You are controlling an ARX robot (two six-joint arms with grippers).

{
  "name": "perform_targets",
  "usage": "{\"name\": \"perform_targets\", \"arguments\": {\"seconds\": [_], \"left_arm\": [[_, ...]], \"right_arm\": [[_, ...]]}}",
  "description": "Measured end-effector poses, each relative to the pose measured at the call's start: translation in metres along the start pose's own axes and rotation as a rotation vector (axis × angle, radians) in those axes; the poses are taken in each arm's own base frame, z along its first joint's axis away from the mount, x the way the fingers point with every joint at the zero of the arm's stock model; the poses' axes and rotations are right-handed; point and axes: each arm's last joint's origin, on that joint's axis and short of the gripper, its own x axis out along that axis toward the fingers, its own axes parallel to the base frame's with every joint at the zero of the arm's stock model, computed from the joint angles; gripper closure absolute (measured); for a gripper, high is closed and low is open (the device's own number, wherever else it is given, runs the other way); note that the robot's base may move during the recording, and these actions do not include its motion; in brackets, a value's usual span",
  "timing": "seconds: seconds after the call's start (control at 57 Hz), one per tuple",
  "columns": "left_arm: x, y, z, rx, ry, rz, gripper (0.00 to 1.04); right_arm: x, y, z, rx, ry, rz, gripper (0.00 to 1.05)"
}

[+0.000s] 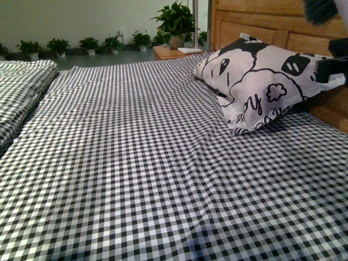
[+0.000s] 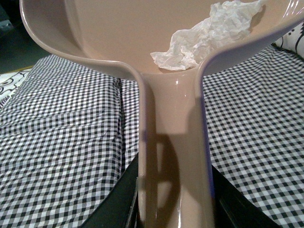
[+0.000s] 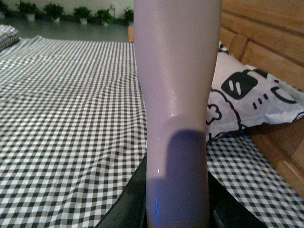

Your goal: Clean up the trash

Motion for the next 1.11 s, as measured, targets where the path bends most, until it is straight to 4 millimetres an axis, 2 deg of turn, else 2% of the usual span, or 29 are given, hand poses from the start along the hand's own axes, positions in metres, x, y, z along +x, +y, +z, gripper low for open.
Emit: {"name": "perform_targets", "arguments": {"seconds": [0.176,0.369,0.492,0.685,0.79,1.106], "left_arm": [[-0.042,-0.010,0.011,0.000,-0.034,-0.002,0.78],[-0.083,-0.018,0.007,-0.021,-0.015,-0.020,0.78],[-0.102,-0.023,0.004,-0.044,-0.003,-0.044,0.78],[-0.146,-0.044,-0.008,-0.057,0.020,-0.066,0.78],[-0.152,-0.047,-0.008,-0.057,0.010,-0.090,0.78],[-0.152,-0.047,-0.008,-0.064,0.011,-0.078,0.78]], "right_arm": [[-0.044,-0.001,0.014,-0.013,-0.118,-0.034,0.86],[-0.083,-0.002,0.031,-0.020,-0.227,-0.041,0.86],[-0.093,-0.003,0.033,-0.031,-0.256,-0.051,0.86],[-0.100,-0.008,0.028,-0.041,-0.256,-0.086,0.86],[-0.100,-0.008,0.028,-0.041,-0.256,-0.086,0.86],[-0.100,-0.008,0.028,-0.042,-0.257,-0.086,0.86]]}}
